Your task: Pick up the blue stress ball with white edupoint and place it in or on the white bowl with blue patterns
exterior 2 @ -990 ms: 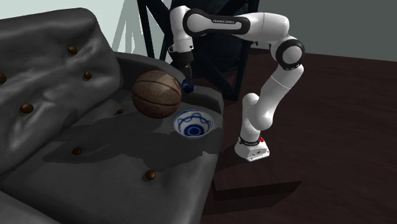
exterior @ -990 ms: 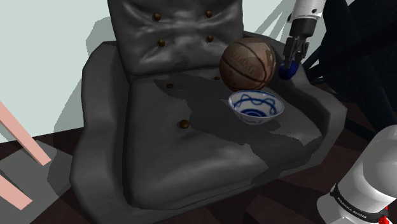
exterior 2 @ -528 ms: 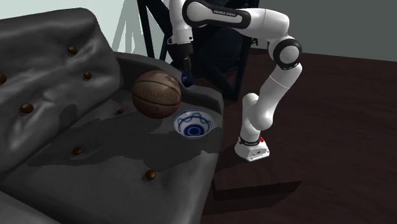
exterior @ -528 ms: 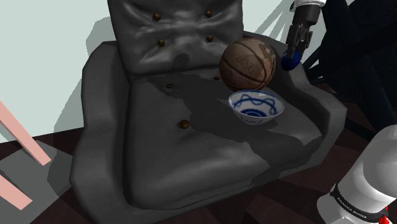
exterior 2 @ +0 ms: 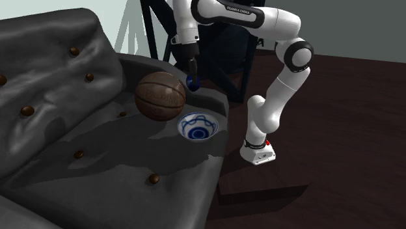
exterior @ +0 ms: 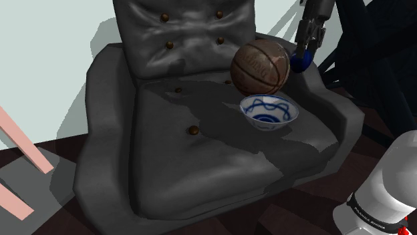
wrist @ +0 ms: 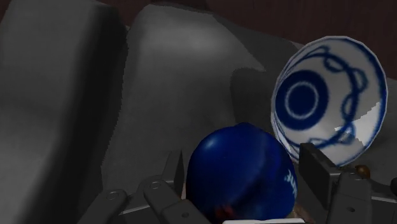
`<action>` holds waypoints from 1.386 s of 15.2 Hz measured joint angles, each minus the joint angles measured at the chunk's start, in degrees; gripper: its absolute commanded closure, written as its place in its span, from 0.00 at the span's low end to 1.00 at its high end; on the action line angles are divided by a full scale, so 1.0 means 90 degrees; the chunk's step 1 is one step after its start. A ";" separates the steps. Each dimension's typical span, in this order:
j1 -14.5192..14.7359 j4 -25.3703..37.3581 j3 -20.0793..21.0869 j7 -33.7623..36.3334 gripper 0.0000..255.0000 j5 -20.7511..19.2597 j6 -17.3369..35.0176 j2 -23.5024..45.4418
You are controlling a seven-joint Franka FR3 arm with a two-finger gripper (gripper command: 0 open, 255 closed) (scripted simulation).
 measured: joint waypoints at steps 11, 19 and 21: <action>0.0430 -0.0239 0.1328 0.1734 1.00 0.0795 0.0325 -0.0320; 0.0524 -0.0823 0.1666 0.2011 1.00 0.0975 0.0835 -0.0493; 0.0525 -0.1057 0.1685 0.1975 1.00 0.0983 0.0993 -0.0564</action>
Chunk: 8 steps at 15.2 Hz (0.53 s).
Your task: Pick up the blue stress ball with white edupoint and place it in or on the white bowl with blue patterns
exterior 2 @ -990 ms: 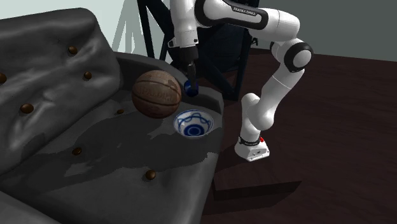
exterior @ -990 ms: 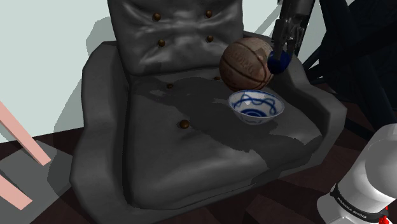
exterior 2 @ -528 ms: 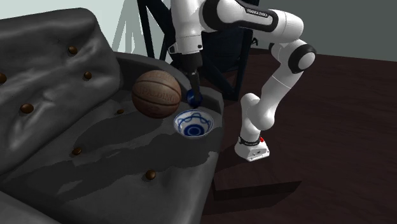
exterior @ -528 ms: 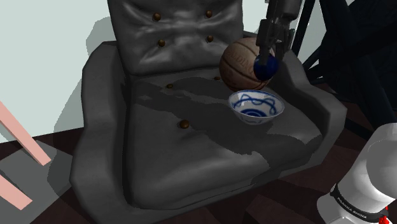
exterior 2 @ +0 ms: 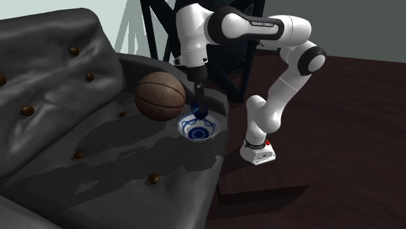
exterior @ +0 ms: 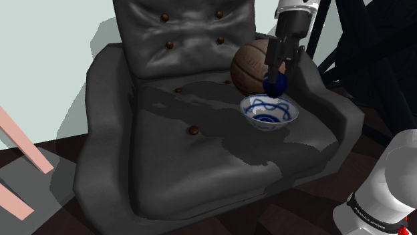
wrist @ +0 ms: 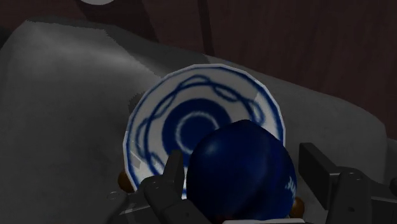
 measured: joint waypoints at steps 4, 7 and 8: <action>0.0000 -0.0395 0.0036 -0.0073 1.00 0.0013 0.0303 -0.0086; -0.0002 -0.0761 0.0057 -0.0151 1.00 0.0025 0.0568 -0.0176; -0.0005 -0.0816 0.0056 -0.0172 1.00 0.0023 0.0619 -0.0175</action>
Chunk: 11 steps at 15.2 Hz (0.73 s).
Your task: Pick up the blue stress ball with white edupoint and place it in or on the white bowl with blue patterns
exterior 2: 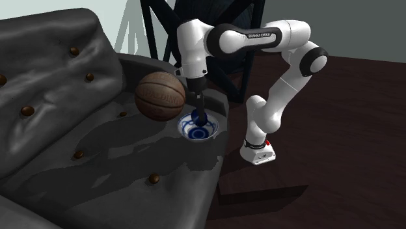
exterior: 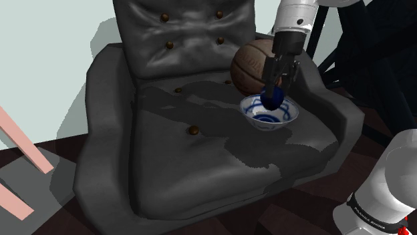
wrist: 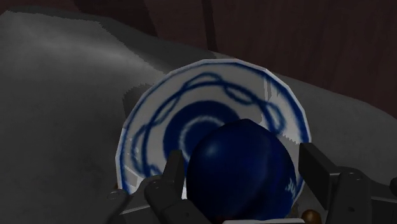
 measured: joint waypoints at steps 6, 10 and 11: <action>0.0000 -0.0076 0.0005 -0.0014 1.00 0.0004 0.0056 -0.0021; 0.0000 -0.0077 0.0005 -0.0014 0.00 0.0004 0.0057 -0.0023; 0.0000 -0.0077 0.0005 -0.0014 0.00 0.0004 0.0057 -0.0023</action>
